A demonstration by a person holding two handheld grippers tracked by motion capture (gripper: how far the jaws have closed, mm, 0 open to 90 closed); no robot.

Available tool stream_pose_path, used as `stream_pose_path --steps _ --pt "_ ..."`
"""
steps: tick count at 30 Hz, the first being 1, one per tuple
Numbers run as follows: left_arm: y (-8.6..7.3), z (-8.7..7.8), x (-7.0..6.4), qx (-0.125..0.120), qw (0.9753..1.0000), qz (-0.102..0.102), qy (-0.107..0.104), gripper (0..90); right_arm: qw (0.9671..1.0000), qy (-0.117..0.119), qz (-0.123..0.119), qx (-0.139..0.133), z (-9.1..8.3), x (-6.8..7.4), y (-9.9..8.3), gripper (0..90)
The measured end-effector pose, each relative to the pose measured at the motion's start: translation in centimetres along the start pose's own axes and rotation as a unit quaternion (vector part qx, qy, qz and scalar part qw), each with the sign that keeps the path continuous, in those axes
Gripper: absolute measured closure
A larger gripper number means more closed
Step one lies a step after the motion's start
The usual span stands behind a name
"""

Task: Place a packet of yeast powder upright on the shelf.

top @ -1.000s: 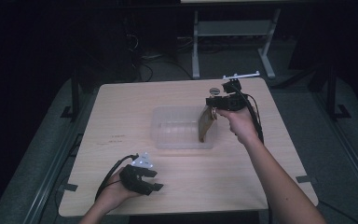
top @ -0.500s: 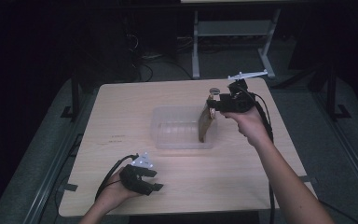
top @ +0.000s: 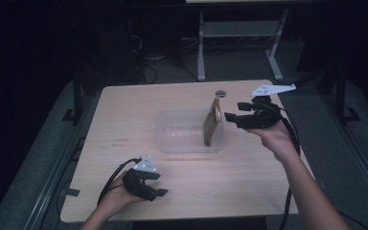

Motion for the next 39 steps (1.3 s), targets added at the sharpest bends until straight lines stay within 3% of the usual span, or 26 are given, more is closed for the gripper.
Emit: stream_pose_path --steps 6,7,8,10,14,17,23,30,35,39 --pt "0.0 -0.1 0.2 -0.009 0.9999 -0.005 0.002 28.8 1.0 0.002 -0.005 -0.005 -1.1 -0.5 -2.7 30.7" --pt "0.0 -0.2 0.3 -0.007 1.0 -0.002 0.003 28.1 1.0 0.002 -0.003 -0.001 -1.4 -0.8 -3.8 30.6" --pt "0.0 -0.2 0.3 -0.007 1.0 -0.002 0.003 27.8 1.0 0.002 -0.003 -0.001 -1.4 -0.8 -3.8 30.6" --pt "0.0 -0.2 0.3 -0.01 0.9999 -0.002 0.004 27.4 1.0 0.006 -0.001 0.002 -1.6 -1.0 -5.7 30.2" --pt "0.1 -0.2 0.5 -0.015 0.9999 0.002 0.007 27.3 0.9999 0.008 0.004 0.008 -1.6 -1.2 -7.7 29.7" --pt "0.1 -0.2 0.7 -0.016 0.9998 0.001 0.007 27.0 0.9993 0.007 -0.001 0.038 -1.2 -1.1 -9.9 28.0" --pt "0.0 -0.2 0.8 -0.021 0.9997 -0.007 0.008 26.7 0.9982 0.009 -0.007 0.059 -0.9 -0.5 -12.2 26.7" --pt "-0.1 -0.1 1.0 -0.016 0.9998 0.004 0.011 25.9 0.9955 0.004 -0.028 0.091 -0.2 0.6 -16.3 26.2" --pt "0.0 0.0 0.6 -0.019 0.9997 0.011 0.009 25.9 0.993 0.023 -0.031 0.111 0.5 1.1 -17.7 26.2" --pt "0.0 0.1 0.6 -0.016 0.9997 0.018 0.007 25.9 0.9897 0.022 -0.053 0.132 1.1 1.3 -18.4 27.7"
Point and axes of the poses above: each handheld gripper's, and its own axes: z roughly forward along the jaws, y roughly out of its top, x roughly to its left, the point moved 8 cm from there along z, roughly forward along the jaws, and after that the axes turned 1 degree about z, right-handed, at the moved point
